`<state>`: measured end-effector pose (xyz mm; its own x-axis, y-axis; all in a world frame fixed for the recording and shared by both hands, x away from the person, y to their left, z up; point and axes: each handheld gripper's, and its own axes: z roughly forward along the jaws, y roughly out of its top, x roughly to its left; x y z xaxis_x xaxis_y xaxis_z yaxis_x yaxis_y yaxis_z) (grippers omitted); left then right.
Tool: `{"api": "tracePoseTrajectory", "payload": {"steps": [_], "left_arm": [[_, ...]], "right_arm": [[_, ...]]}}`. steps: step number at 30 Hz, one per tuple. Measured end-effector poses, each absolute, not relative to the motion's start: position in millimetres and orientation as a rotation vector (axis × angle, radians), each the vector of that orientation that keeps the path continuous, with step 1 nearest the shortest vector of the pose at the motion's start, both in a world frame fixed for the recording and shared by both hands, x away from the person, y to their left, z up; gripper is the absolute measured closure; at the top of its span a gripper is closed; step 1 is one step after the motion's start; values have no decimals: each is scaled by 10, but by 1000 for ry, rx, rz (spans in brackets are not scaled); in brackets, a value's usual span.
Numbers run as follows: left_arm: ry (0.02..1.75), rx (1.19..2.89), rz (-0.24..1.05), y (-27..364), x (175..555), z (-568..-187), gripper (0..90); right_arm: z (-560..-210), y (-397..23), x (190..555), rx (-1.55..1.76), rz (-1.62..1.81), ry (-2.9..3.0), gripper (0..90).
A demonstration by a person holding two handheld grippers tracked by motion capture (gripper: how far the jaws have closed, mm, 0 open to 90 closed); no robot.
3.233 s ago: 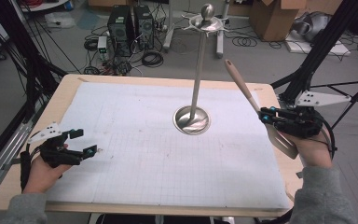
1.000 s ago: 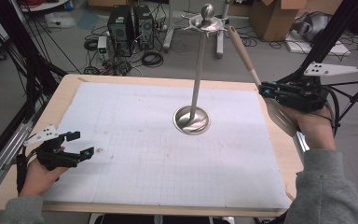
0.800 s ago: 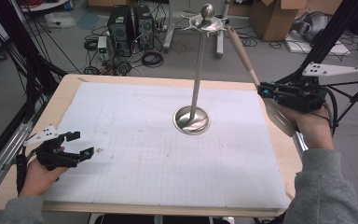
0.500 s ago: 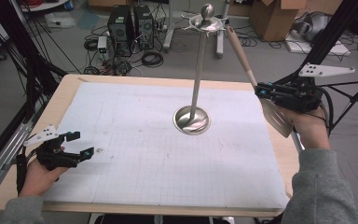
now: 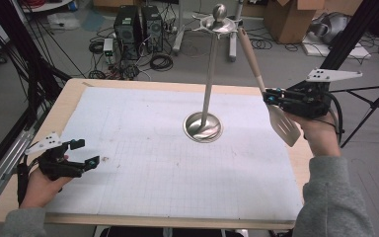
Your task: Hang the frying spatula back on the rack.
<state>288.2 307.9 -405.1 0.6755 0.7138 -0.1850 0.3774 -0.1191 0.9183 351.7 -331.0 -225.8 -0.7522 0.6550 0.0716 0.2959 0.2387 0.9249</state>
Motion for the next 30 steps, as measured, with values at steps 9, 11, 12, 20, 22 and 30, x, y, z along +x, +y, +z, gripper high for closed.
{"api": "tracePoseTrajectory", "payload": {"steps": [9, 11, 12, 20, 22, 30], "left_arm": [[881, 1737, 363, 3092, 2876, -4048, 25], [882, 1733, 362, 3091, 2875, -4048, 25], [882, 1732, 363, 3094, 2876, -4047, 25], [883, 1730, 367, 3117, 2863, -4039, 26], [885, 1728, 368, 3117, 2861, -4042, 25], [887, 1726, 371, 3129, 2846, -4040, 25]], "right_arm": [[-2333, -3233, 3575, 887, 1516, 2191, 777], [-2338, -3219, 3584, 888, 1516, 2193, 777], [-2342, -3212, 3590, 886, 1516, 2192, 777], [-2373, -3159, 3631, 892, 1505, 2203, 776], [-2387, -3149, 3644, 890, 1501, 2204, 777], [-2422, -3103, 3688, 889, 1499, 2213, 777]]}}
